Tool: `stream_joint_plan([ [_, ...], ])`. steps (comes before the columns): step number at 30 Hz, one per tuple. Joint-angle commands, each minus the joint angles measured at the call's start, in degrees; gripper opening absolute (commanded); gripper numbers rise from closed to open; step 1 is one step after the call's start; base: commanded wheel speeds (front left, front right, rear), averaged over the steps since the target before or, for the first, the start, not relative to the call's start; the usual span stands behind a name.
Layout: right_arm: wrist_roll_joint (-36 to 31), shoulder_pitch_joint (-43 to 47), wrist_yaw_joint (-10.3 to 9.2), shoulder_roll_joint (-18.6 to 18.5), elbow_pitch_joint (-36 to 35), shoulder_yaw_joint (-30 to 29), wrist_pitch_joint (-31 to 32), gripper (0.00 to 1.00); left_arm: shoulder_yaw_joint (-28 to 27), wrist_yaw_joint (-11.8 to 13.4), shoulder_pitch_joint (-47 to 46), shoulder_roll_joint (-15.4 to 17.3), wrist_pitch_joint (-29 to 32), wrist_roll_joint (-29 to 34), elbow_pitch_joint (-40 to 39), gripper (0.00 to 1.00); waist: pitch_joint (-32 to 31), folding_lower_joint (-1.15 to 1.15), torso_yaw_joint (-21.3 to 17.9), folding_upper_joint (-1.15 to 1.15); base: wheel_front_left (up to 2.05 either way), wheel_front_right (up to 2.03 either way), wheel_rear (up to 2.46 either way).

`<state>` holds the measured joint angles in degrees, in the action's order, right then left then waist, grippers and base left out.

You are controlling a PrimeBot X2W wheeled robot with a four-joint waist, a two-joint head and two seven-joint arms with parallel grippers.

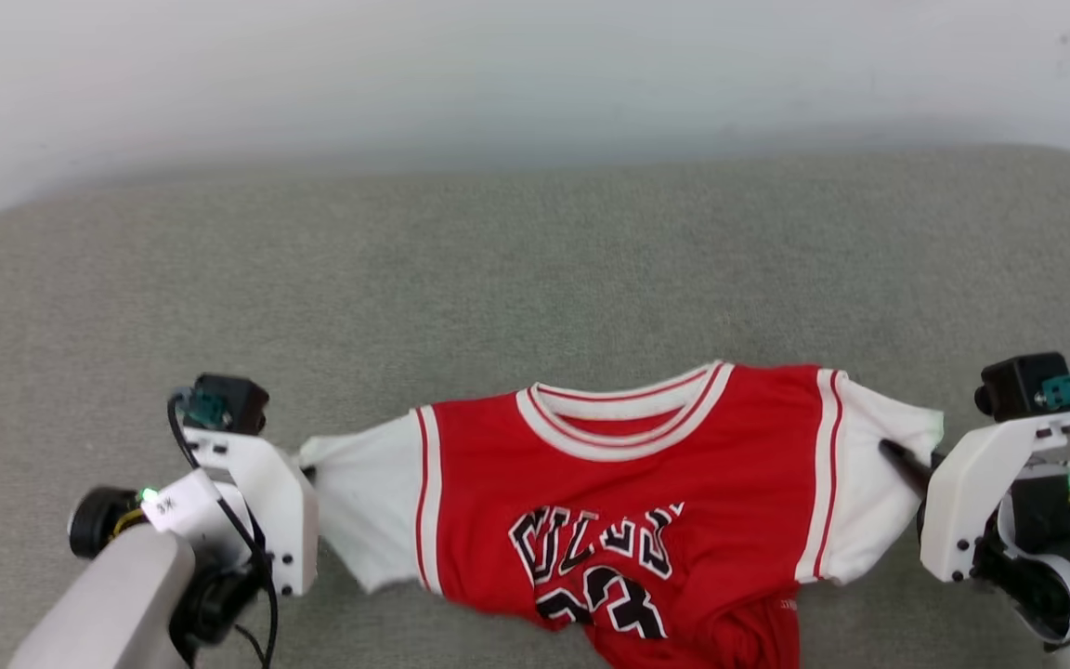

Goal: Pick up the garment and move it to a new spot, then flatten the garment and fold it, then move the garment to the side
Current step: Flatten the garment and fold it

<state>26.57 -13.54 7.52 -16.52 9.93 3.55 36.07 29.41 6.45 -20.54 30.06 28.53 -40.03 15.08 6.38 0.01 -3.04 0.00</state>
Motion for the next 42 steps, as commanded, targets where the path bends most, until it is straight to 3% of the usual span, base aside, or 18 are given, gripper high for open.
stream_joint_plan([
  [1,-0.84,-1.4,-0.06,-0.49,0.46,-0.48,-0.85,0.0,-0.27,0.39,-1.44,0.61,-0.7,0.9,-0.48,0.0,-1.71,-0.01,0.96,0.0,0.0,0.0,0.0],
  [9,-2.78,-8.95,-0.07,-0.73,5.43,-0.51,-2.09,0.0,-3.14,2.03,-10.05,-0.08,-7.02,3.98,-1.19,0.0,-3.09,-0.01,1.7,0.0,0.0,0.0,0.0],
  [26,-7.24,-42.9,-0.08,-2.5,21.09,1.97,-13.97,0.0,-7.56,-2.91,-39.86,-3.09,-19.68,6.67,14.43,0.0,5.1,-0.01,1.83,0.0,0.0,0.0,0.0],
  [35,-12.5,-64.51,-0.08,-1.04,27.11,0.94,-21.31,0.0,-8.6,-4.92,-59.1,-2.95,-26.07,9.76,21.65,0.0,12.65,-0.01,1.53,0.0,0.0,0.0,0.0],
  [42,-15.06,-74.97,-0.08,0.12,33.15,-0.18,-26.38,0.0,-8.37,-5.99,-68.01,-3.67,-30.4,11.2,26.85,0.0,17.06,-0.01,1.35,0.0,0.0,0.0,0.0],
])
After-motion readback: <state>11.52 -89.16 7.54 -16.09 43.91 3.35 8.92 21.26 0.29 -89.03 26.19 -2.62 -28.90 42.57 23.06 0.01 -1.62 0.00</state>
